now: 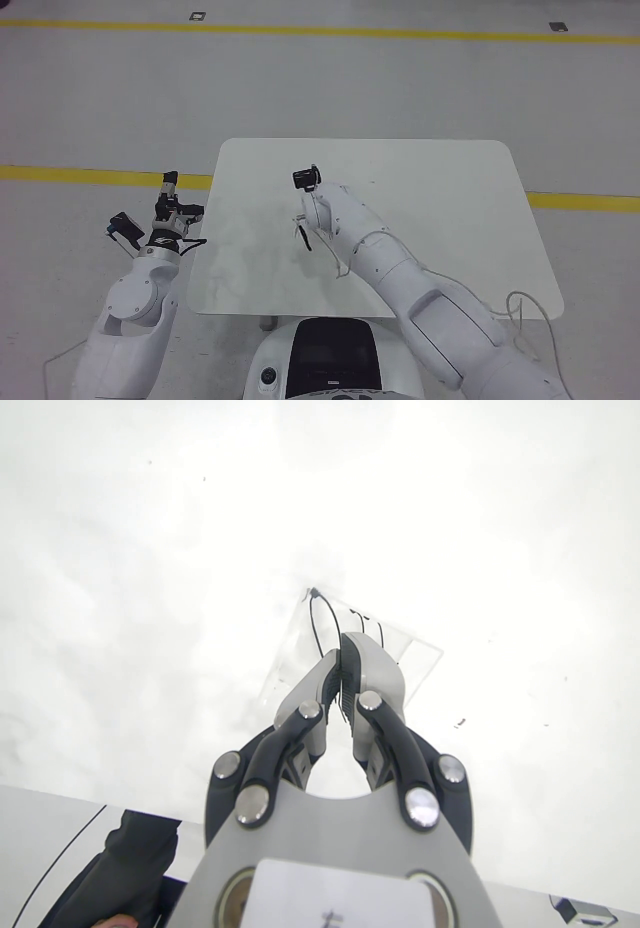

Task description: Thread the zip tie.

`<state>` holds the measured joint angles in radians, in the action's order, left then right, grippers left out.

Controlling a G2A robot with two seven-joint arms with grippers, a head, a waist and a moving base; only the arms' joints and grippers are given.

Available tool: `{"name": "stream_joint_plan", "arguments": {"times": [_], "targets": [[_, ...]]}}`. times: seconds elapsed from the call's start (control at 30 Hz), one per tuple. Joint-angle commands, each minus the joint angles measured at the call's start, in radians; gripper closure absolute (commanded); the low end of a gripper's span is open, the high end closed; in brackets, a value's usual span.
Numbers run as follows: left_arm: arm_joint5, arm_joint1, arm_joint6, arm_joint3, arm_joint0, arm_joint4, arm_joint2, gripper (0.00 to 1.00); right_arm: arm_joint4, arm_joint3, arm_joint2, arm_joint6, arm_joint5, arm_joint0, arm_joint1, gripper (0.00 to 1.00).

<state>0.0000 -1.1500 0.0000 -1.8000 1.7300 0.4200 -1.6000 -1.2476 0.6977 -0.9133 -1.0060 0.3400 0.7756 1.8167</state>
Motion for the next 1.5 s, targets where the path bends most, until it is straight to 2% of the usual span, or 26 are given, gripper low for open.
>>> {"name": "stream_joint_plan", "arguments": {"times": [0.0, 0.07, 0.1, 0.23, 0.33, 0.63, 0.7, 0.97, 1.1, 1.2, 1.23, 1.47], "targets": [[0.0, 0.0, 0.0, 0.0, 0.0, 0.0, 0.0, 0.0, -0.058, 0.144, -0.032, -0.049, 0.0, 0.069, -0.026, 1.0], [0.0, 0.0, 0.0, 0.0, 0.0, 0.0, 0.0, 0.0, -0.108, 0.273, -0.06, -0.096, -0.002, 0.137, -0.049, 1.0], [0.0, 0.0, 0.0, 0.0, 0.0, 0.0, 0.0, 0.0, -0.135, 0.361, -0.079, -0.124, -0.016, 0.183, -0.064, 1.0], [0.0, 0.0, 0.0, 0.0, 0.0, 0.0, 0.0, 0.0, -0.18, 0.594, -0.146, -0.176, -0.093, 0.319, -0.102, 1.0], [0.0, 0.0, 0.0, 0.0, 0.0, 0.0, 0.0, 0.0, -0.149, 0.684, -0.185, -0.175, -0.142, 0.375, -0.115, 1.0], [0.0, 0.0, 0.0, 0.0, 0.0, 0.0, 0.0, 0.0, -0.149, 0.684, -0.185, -0.175, -0.142, 0.375, -0.115, 1.0], [0.0, 0.0, 0.0, 0.0, 0.0, 0.0, 0.0, 0.0, -0.096, 0.669, -0.202, -0.126, -0.145, 0.39, -0.115, 1.0], [0.0, 0.0, 0.0, 0.0, 0.0, 0.0, 0.0, 0.0, 0.173, 0.66, -0.259, 0.051, -0.264, 0.414, -0.117, 1.0], [0.0, 0.0, 0.0, 0.0, 0.0, 0.0, 0.0, 0.0, 0.337, 0.624, -0.282, 0.108, -0.367, 0.411, -0.117, 1.0], [0.0, 0.0, 0.0, 0.0, 0.0, 0.0, 0.0, 0.0, 0.414, 0.587, -0.288, 0.148, -0.404, 0.402, -0.118, 1.0], [0.0, 0.0, 0.0, 0.0, 0.0, 0.0, 0.0, 0.0, 0.472, 0.571, -0.291, 0.161, -0.43, 0.4, -0.117, 1.0], [0.0, 0.0, 0.0, 0.0, 0.0, 0.0, 0.0, 0.0, 0.472, 0.571, -0.291, 0.161, -0.43, 0.4, -0.117, 1.0]]}}
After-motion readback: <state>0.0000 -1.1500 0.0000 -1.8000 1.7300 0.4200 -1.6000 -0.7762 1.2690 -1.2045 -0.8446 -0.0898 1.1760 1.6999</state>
